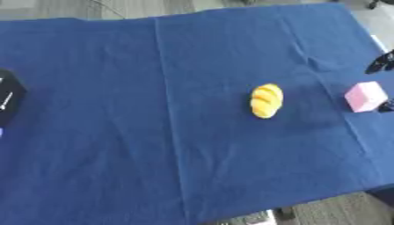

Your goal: Pick up the objects with one hand, pass them to the other hand, and then place them into the box on the other side of the table.

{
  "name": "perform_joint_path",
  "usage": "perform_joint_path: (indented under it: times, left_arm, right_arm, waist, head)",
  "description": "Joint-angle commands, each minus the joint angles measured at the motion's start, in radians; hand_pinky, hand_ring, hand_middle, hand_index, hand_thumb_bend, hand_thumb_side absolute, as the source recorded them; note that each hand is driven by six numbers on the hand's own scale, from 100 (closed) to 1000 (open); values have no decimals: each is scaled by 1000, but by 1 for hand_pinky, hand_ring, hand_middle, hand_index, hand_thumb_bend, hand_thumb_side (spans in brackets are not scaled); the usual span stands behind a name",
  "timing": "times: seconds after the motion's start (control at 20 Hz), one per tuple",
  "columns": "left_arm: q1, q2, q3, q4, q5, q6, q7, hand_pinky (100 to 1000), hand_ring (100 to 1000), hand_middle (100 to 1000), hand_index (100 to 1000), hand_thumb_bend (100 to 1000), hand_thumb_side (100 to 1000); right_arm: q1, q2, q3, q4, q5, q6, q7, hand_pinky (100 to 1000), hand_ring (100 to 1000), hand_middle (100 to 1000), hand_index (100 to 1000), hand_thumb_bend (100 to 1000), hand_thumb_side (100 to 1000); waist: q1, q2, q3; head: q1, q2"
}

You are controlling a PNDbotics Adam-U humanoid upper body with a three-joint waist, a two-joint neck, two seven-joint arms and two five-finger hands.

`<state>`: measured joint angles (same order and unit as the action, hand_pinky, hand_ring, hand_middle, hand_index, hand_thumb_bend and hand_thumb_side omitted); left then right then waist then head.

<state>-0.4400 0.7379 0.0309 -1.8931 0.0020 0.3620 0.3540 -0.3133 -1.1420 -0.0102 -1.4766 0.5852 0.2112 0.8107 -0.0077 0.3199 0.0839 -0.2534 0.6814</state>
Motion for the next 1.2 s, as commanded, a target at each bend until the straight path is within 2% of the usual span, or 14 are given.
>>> perform_joint_path:
  times: [0.05, 0.75, 1.2]
  left_arm:
    - [-7, 15, 19, -20, 3, 0, 6, 788, 713, 700, 791, 535, 439]
    - [5, 10, 28, -28, 5, 0, 18, 789, 711, 699, 789, 531, 439]
    - [8, 6, 30, -29, 7, 0, 20, 790, 710, 699, 788, 526, 440]
  right_arm:
    - [-16, -28, -4, 5, 9, 1, -20, 953, 966, 914, 908, 500, 100]
    - [-52, -11, 8, 101, 107, -7, -18, 954, 968, 920, 911, 506, 100]
    - [-87, 5, 9, 184, 132, -21, -54, 953, 962, 917, 912, 499, 100]
  waist:
    - [2, -12, 2]
    - [13, 2, 11]
    - [19, 9, 19]
  head:
    - [-1, -17]
    - [-11, -22]
    - [-28, -35]
